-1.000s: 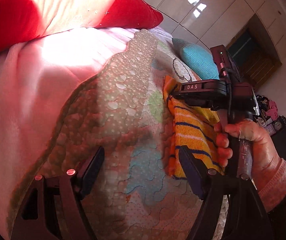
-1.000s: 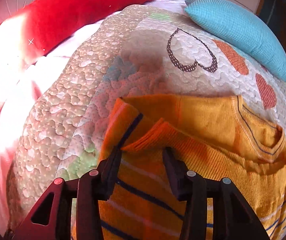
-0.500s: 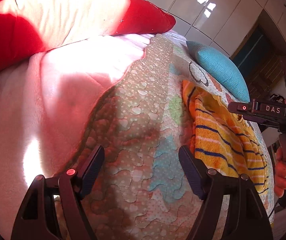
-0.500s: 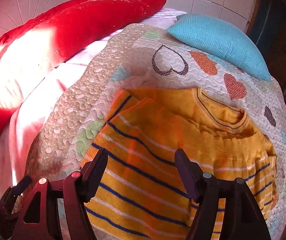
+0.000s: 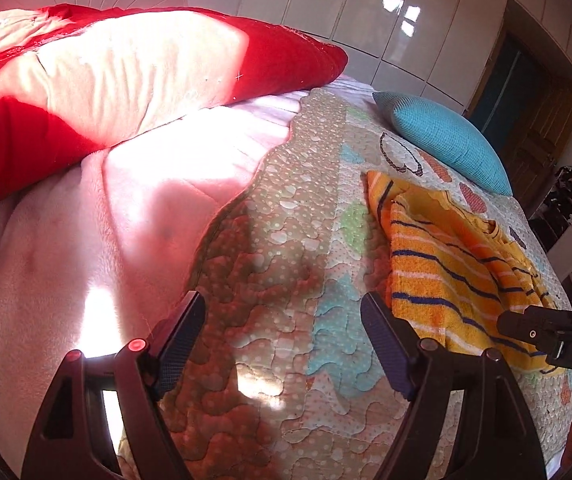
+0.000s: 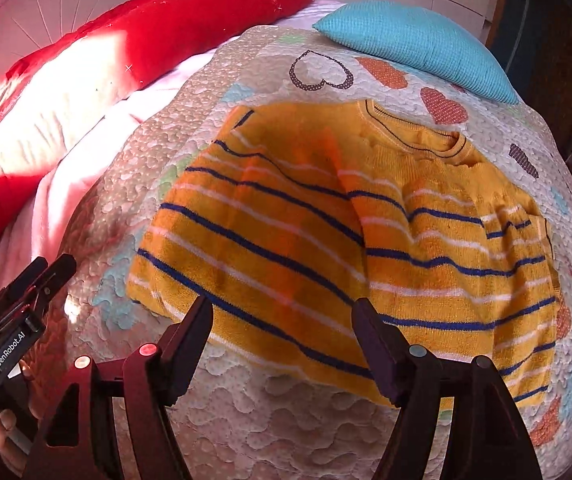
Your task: Fold small clothes
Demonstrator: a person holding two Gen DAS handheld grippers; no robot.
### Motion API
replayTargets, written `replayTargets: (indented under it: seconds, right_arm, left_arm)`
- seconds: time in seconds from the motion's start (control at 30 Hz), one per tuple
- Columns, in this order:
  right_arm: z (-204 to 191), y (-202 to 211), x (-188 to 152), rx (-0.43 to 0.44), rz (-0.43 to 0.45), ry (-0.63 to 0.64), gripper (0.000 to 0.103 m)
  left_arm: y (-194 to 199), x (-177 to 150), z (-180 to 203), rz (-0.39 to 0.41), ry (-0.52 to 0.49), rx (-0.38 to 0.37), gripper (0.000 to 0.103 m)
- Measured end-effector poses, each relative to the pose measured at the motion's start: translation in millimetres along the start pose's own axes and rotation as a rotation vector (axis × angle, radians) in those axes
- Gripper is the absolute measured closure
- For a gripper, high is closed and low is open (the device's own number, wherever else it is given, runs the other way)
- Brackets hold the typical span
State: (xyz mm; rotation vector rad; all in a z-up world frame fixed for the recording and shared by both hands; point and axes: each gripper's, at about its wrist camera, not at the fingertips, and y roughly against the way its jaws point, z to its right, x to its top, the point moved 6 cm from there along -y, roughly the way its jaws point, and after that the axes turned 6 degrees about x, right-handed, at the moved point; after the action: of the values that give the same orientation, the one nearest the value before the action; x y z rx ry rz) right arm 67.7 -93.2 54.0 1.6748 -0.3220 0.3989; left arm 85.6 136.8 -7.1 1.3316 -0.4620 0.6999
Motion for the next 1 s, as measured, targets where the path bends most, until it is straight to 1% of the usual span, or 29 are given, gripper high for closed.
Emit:
replayTargets:
  seconds: [0.13,0.33,0.67,0.83,1.0]
  right_arm:
    - [-2.4,-1.7,5.0,0.010,0.006,-0.003,0.026]
    - [-16.2,-11.7,8.3,0.008,-0.006,0.031,0.026]
    - [-35.7,-19.8,18.9,0.017,-0.010,0.044,0.026]
    - [-44.7,-23.6,19.9,0.002,-0.014,0.067,0.025]
    - [-51.3,-24.6,24.4,-0.013,-0.006,0.081,0.025]
  left_arm:
    - [-3.6,-1.2,-0.3,-0.012,-0.001,0.008,0.024]
    - [-7.0,-2.4,0.5,-0.025,-0.003,0.011,0.024]
    - [-7.6,-5.3,-3.9,-0.042,0.006,0.014,0.024]
    - [-9.4,-5.1,-14.1,-0.060,0.036,0.009,0.024]
    - [-5.3,2.8,-38.4,-0.046,0.105,0.017,0.024]
